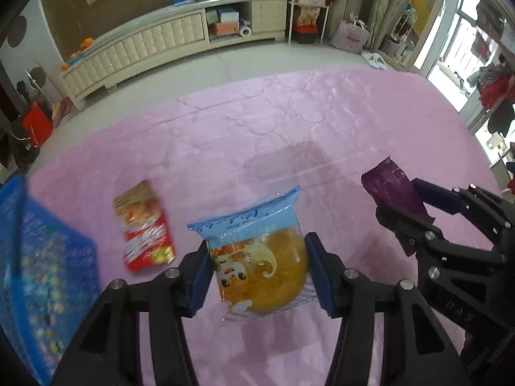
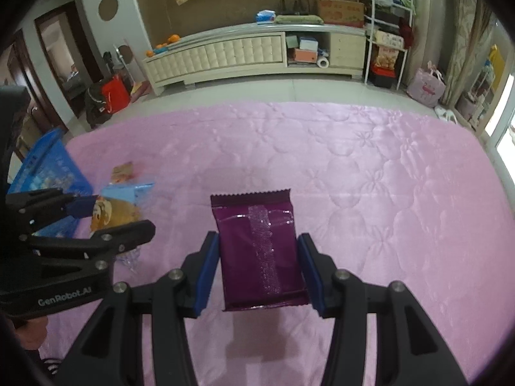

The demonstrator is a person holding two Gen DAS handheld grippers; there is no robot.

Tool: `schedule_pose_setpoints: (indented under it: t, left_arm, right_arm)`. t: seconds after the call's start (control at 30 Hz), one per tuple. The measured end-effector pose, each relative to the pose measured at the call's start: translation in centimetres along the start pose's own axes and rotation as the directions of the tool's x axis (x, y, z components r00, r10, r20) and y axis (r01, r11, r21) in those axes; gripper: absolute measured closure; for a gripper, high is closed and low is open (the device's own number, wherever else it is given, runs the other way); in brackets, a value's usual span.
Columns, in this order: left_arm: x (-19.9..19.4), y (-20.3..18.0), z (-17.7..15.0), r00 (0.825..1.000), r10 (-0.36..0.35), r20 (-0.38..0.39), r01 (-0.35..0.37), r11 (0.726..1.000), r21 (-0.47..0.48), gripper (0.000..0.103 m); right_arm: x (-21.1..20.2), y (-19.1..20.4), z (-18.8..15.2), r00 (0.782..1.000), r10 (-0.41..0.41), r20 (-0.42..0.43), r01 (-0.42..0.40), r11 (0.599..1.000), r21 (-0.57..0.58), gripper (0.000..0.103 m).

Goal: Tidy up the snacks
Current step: 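Carry both packs over the basket and open the right gripper to drop the purple pack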

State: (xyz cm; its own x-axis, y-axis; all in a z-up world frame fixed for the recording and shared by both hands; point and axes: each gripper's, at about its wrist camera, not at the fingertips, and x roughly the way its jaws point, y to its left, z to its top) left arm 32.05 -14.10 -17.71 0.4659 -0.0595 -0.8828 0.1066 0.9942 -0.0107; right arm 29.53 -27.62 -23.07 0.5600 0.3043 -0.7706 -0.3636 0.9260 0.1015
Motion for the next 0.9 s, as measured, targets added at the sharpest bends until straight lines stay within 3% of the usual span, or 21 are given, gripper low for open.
schedule_pose_setpoints:
  t: [0.3, 0.57, 0.9]
  left_arm:
    - [-7.7, 1.8, -2.7, 0.994, 0.002, 0.107, 0.003, 0.999, -0.051, 0.051]
    - [-14.5, 5.1, -4.6, 0.978, 0.006, 0.207, 0.009, 0.998, -0.07, 0.051]
    - [-20.0, 12.4, -8.9, 0.955, 0.094, 0.28, -0.081, 0.995, -0.059, 0.051]
  right_arm:
    - [-7.0, 4.8, 1.7, 0.997, 0.024, 0.073, -0.02, 0.998, -0.064, 0.049]
    - [-11.5, 10.1, 3.7, 0.989, 0.065, 0.129, -0.048, 0.99, -0.132, 0.049]
    - [-13.1, 19.3, 4.3, 0.979, 0.15, 0.136, -0.116, 0.965, -0.233, 0.049]
